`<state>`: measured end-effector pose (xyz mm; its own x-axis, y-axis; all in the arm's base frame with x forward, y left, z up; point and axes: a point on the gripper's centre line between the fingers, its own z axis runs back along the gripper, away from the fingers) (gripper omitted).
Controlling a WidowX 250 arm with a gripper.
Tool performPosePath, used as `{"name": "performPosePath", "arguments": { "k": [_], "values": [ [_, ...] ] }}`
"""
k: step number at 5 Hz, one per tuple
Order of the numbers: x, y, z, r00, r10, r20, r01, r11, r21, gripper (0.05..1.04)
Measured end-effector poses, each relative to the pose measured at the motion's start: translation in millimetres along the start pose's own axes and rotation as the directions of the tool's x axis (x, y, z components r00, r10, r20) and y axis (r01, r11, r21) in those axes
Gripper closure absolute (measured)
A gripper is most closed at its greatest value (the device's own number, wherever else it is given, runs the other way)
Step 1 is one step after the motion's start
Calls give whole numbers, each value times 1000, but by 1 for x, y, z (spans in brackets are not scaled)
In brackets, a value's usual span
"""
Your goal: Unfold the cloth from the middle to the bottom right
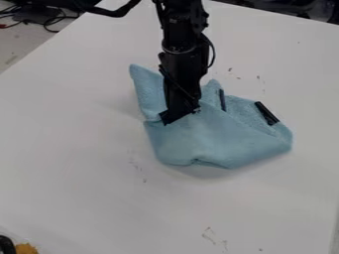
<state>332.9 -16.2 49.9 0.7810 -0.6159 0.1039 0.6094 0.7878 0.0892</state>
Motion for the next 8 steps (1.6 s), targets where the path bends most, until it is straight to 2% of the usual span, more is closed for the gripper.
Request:
{"name": "performPosePath", "arguments": {
  "k": [1, 2, 3, 4, 5, 6, 7, 8],
  "values": [
    [-1, -13, 7, 1000, -9, -8, 9, 1000, -10, 1025],
    [-7, -41, 11, 999, -35, -2, 35, 999, -13, 1026],
    [-16, -63, 16, 1000, -21, 15, 21, 1000, -10, 1026],
    [-15, -85, 19, 998, -56, 15, 56, 998, -7, 1026],
    [-22, -97, 23, 997, -63, 42, 64, 998, -15, 1026],
    [-34, -108, 18, 995, -91, 40, 92, 995, -30, 1026],
    [-44, -115, 16, 991, -123, 59, 124, 992, -24, 1026],
    [-51, -117, 6, 988, -150, 42, 151, 988, -28, 1026]
  ]
}}
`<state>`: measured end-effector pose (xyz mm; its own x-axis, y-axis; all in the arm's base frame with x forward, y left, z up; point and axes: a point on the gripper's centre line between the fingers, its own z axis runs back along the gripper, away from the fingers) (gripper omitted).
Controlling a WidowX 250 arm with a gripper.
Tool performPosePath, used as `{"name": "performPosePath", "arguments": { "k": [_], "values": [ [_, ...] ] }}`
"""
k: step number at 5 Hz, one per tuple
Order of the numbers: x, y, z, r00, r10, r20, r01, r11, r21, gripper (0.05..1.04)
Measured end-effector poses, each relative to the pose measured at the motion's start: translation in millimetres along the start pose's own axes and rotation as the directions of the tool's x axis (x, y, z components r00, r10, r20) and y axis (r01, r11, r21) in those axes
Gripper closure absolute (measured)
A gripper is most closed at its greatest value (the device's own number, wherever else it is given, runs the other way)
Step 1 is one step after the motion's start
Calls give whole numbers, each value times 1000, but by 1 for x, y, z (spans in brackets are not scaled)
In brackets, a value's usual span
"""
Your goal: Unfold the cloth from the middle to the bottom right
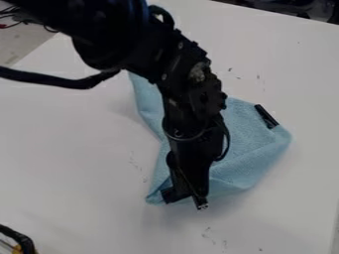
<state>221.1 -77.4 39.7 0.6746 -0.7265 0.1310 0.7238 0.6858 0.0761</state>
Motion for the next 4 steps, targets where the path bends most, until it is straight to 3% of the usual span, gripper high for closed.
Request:
{"name": "performPosePath", "arguments": {
  "k": [2, 3, 4],
  "values": [
    [-12, -17, -1, 992, -123, -26, 120, 990, -78, 1026],
    [-17, -27, -4, 984, -176, 1, 175, 977, -122, 1026],
    [-18, -30, -8, 981, -192, 23, 193, 973, -126, 1001]
  ]
}}
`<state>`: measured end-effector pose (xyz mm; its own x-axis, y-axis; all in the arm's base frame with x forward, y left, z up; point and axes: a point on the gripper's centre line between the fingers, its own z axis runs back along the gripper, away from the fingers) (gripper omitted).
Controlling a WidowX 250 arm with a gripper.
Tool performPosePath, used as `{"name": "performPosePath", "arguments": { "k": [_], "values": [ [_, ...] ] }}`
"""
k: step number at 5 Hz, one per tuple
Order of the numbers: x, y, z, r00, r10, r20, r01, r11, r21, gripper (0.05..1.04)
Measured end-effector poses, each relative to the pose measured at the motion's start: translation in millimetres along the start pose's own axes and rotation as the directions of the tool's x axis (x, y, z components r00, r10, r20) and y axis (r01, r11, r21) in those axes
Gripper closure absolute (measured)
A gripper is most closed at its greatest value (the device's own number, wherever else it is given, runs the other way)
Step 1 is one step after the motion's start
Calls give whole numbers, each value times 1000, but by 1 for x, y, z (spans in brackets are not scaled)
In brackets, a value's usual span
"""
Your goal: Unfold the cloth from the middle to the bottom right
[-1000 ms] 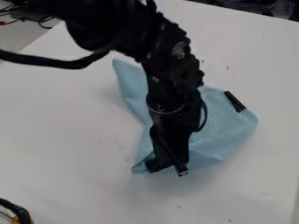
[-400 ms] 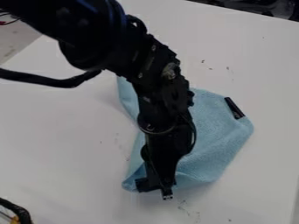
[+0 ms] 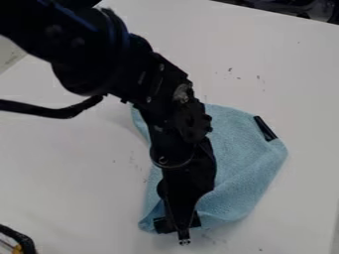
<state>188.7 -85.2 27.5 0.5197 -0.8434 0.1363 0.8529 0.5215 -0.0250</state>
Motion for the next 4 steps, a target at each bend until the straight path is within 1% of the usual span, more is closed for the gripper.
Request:
{"name": "performPosePath", "arguments": {
  "k": [1, 2, 3, 4],
  "values": [
    [-4, 6, -10, 999, -24, -38, 23, 999, -21, 847],
    [-2, 8, -3, 996, 5, -86, -5, 1000, 5, 586],
    [3, 13, 22, 996, 34, -86, -31, 999, 42, 283],
    [6, 12, 46, 990, 84, -113, -82, 996, 27, 83]
  ]
}}
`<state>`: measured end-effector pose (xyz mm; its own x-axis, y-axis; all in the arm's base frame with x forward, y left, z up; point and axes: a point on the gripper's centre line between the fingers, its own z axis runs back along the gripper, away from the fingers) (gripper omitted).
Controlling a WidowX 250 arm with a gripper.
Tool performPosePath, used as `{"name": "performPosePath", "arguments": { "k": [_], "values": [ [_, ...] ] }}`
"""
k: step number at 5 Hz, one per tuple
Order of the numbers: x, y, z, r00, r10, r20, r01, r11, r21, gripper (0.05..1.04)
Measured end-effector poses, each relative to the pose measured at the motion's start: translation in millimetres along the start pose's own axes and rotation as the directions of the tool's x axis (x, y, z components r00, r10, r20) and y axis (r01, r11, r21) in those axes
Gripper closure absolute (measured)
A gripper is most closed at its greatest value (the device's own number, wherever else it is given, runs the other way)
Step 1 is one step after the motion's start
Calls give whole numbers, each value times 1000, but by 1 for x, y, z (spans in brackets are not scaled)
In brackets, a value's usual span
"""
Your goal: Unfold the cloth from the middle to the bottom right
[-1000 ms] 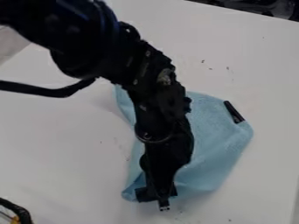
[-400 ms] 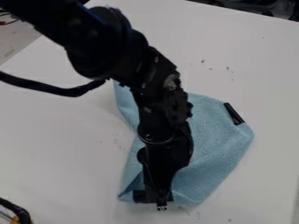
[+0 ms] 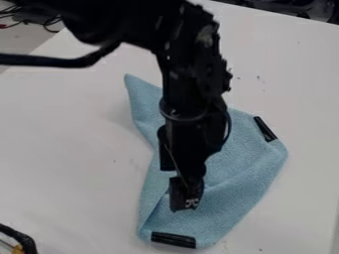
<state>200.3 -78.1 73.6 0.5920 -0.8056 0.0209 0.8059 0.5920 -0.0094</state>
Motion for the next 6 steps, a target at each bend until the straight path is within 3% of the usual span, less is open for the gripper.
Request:
{"name": "performPosePath", "arguments": {
  "k": [1, 2, 3, 4, 5, 6],
  "values": [
    [4, 12, 16, 999, 49, -17, -49, 999, 2, 81],
    [17, 34, 15, 985, 163, -61, -160, 986, 43, 83],
    [36, 58, 24, 948, 317, 10, -317, 946, 61, 83],
    [57, 71, 36, 889, 457, 17, -457, 889, 35, 83],
    [67, 79, 48, 793, 609, 32, -609, 793, 7, 83],
    [66, 95, 49, 738, 675, -14, -675, 738, -7, 83]
  ]
}}
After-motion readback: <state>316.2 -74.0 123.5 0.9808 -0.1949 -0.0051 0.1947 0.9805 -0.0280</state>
